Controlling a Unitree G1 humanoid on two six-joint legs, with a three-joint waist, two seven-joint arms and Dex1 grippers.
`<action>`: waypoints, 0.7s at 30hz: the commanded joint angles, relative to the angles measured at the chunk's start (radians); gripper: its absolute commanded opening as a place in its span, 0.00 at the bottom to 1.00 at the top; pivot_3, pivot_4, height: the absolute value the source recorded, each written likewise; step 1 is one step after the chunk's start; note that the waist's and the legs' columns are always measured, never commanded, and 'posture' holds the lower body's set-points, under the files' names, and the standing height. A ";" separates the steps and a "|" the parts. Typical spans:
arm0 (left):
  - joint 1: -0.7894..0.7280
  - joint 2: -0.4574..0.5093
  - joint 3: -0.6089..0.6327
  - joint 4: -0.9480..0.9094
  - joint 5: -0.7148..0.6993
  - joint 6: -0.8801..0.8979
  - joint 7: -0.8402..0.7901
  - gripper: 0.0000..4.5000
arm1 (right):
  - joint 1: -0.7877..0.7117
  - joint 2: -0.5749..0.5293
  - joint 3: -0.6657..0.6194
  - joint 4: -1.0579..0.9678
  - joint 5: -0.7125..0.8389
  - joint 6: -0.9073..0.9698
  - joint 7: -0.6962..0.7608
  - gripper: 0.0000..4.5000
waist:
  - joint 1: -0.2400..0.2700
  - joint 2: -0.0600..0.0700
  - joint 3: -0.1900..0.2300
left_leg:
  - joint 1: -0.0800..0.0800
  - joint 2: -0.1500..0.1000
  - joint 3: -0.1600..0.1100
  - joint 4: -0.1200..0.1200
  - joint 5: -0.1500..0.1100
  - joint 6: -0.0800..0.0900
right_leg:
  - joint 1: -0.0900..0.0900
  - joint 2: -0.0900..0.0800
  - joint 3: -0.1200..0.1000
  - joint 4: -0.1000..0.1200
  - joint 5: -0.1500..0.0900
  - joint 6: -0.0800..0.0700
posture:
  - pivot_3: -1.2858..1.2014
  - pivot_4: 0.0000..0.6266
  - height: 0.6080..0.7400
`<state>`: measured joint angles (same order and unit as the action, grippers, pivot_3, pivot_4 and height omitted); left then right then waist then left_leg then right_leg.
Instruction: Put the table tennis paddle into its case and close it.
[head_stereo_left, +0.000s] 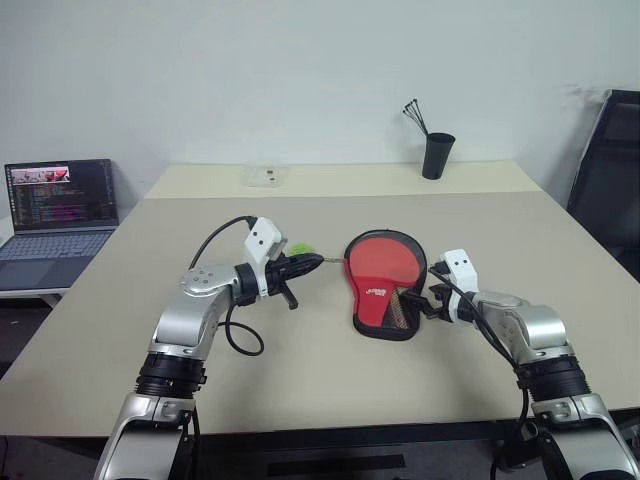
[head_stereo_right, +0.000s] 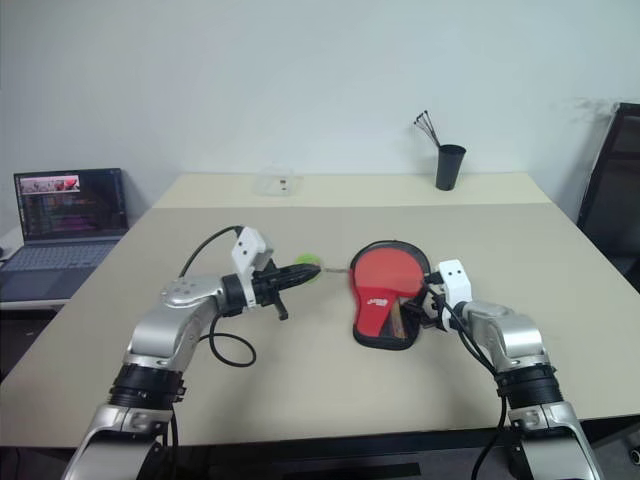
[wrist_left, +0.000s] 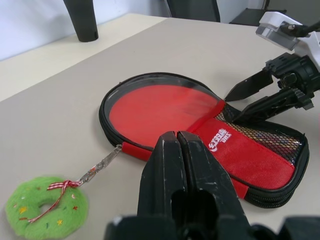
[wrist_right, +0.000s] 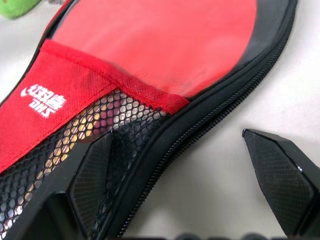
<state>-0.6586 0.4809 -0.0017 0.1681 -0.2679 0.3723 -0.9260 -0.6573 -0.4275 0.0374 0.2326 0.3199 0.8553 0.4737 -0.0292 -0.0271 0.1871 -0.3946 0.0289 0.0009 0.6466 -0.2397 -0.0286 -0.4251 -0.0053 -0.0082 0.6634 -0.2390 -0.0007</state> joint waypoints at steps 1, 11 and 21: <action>0.001 0.016 0.018 -0.036 -0.014 -0.008 0.007 0.00 | -0.028 -0.012 0.028 0.033 -0.028 -0.012 0.042 0.79 | 0.000 0.000 0.000 | 0.000 0.000 0.000 0.000 0.000 0.000 | 0.000 0.000 0.000 0.000 0.000 0.000 | 0.52 0.24 1.00; 0.095 0.082 0.045 -0.088 -0.045 -0.012 -0.038 0.00 | -0.066 0.030 0.059 0.041 -0.027 0.035 0.115 0.07 | -0.006 0.000 0.000 | 0.001 0.001 0.001 0.000 0.000 0.000 | 0.000 0.000 0.001 0.001 0.000 0.000 | 0.52 0.24 1.00; 0.306 0.223 0.129 -0.288 -0.260 0.117 -0.204 0.00 | -0.078 0.064 0.041 -0.043 0.031 0.137 0.166 0.00 | -0.012 0.000 0.000 | 0.002 0.002 0.001 -0.001 0.000 0.000 | 0.000 0.001 0.001 0.000 -0.001 0.000 | 0.52 0.24 1.00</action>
<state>-0.3552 0.6887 0.1028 -0.0626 -0.4899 0.4772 -1.1132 -0.7254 -0.3801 0.0637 0.2438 0.3048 0.9729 0.6009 -0.0410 -0.0269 0.1870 -0.3925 0.0309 0.0015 0.6456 -0.2398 -0.0285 -0.4249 -0.0042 -0.0074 0.6639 -0.2395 -0.0005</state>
